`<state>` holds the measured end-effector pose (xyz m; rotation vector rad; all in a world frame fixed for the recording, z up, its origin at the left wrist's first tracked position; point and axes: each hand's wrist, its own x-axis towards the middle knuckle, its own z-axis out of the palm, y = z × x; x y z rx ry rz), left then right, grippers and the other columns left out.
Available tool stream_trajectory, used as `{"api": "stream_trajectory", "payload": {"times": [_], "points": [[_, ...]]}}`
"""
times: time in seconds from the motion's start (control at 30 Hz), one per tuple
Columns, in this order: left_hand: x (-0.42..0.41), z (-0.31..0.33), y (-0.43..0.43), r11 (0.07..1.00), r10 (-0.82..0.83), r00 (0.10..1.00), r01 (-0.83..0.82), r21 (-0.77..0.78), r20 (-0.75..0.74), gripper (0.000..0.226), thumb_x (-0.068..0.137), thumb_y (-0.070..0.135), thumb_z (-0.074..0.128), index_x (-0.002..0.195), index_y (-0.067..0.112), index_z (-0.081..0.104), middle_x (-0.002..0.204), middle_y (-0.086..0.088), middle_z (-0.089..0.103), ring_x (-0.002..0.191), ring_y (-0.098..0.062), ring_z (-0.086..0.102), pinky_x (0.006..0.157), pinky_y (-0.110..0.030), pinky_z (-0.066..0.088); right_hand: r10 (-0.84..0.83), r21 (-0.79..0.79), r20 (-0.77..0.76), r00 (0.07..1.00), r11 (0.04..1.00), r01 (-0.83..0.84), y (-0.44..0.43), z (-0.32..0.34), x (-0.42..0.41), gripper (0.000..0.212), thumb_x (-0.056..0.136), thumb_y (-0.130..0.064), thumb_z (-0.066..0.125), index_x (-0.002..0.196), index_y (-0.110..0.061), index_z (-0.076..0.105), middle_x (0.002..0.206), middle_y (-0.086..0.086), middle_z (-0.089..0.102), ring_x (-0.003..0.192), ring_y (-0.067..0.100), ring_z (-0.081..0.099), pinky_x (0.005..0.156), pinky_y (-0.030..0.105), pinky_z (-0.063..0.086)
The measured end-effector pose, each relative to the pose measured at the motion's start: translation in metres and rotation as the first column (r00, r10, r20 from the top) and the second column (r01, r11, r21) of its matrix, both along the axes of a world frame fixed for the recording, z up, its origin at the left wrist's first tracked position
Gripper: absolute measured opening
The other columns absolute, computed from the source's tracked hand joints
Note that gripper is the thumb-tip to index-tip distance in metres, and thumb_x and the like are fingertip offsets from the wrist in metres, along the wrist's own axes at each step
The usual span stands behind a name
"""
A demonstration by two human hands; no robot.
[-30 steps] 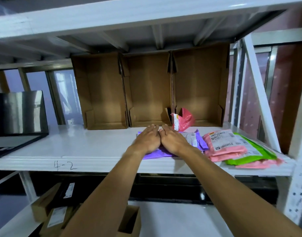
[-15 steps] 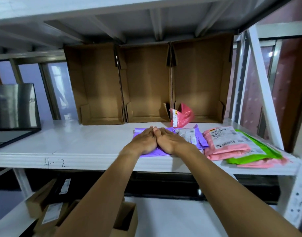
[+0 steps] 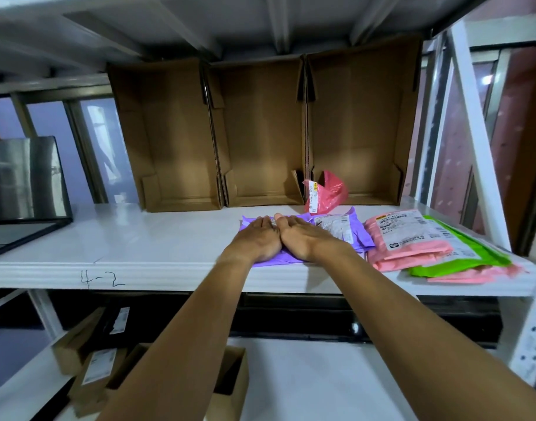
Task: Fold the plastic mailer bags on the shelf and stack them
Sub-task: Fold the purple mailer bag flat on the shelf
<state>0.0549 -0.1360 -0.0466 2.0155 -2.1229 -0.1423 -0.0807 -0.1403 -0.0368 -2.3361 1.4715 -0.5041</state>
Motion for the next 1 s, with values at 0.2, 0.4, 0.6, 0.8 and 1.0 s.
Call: {"api": "stream_trajectory", "payload": {"times": [0.2, 0.4, 0.6, 0.8, 1.0], "points": [[-0.003, 0.004, 0.007, 1.0, 0.003, 0.996, -0.004, 0.009, 0.085, 0.06, 0.103, 0.052, 0.022, 0.16, 0.035, 0.012, 0.168, -0.007, 0.014, 0.154, -0.024, 0.012, 0.123, -0.048, 0.019, 0.021, -0.004, -0.026, 0.999, 1.0, -0.021, 0.009, 0.005, -0.002, 0.059, 0.106, -0.046, 0.004, 0.156, -0.024, 0.025, 0.164, 0.004, 0.022, 0.152, 0.02, 0.017, 0.12, 0.04, 0.014], [-0.004, 0.005, 0.01, 0.996, 0.067, 0.991, -0.073, 0.042, 0.113, 0.066, 0.1, 0.06, 0.02, 0.16, 0.035, 0.011, 0.168, -0.009, 0.013, 0.154, -0.027, 0.014, 0.122, -0.048, 0.021, 0.0, 0.009, -0.033, 0.999, 1.0, 0.0, 0.007, 0.004, -0.001, 0.063, 0.104, -0.05, 0.003, 0.159, -0.024, 0.02, 0.166, 0.002, 0.018, 0.153, 0.02, 0.014, 0.121, 0.041, 0.012], [-0.001, 0.0, 0.003, 0.976, 0.198, 0.975, -0.206, 0.076, 0.095, 0.086, 0.093, 0.069, 0.011, 0.161, 0.018, 0.004, 0.169, -0.008, 0.003, 0.155, -0.023, 0.005, 0.124, -0.044, 0.013, -0.03, 0.011, -0.042, 0.999, 0.999, 0.031, 0.0, -0.001, 0.0, 0.067, 0.1, -0.056, 0.002, 0.158, -0.026, 0.019, 0.166, 0.004, 0.018, 0.152, 0.023, 0.016, 0.122, 0.044, 0.015], [0.0, 0.0, 0.003, 0.974, 0.206, 0.974, -0.213, 0.073, 0.096, 0.087, 0.091, 0.07, 0.011, 0.161, 0.018, 0.006, 0.168, -0.01, 0.007, 0.155, -0.026, 0.01, 0.123, -0.044, 0.017, -0.052, 0.028, -0.031, 0.998, 0.998, 0.053, -0.001, -0.002, 0.001, 0.072, 0.098, -0.062, 0.002, 0.158, -0.026, 0.019, 0.166, 0.003, 0.016, 0.153, 0.023, 0.014, 0.122, 0.044, 0.013], [-0.006, 0.005, 0.011, 0.971, 0.226, 0.971, -0.231, 0.064, 0.079, 0.081, 0.098, 0.064, 0.014, 0.161, 0.013, 0.01, 0.168, -0.01, 0.01, 0.154, -0.026, 0.014, 0.122, -0.042, 0.019, -0.043, 0.038, -0.034, 0.998, 0.998, 0.044, 0.003, 0.0, -0.001, 0.069, 0.1, -0.06, 0.002, 0.159, -0.026, 0.016, 0.167, 0.002, 0.014, 0.154, 0.021, 0.01, 0.121, 0.043, 0.011]]}}
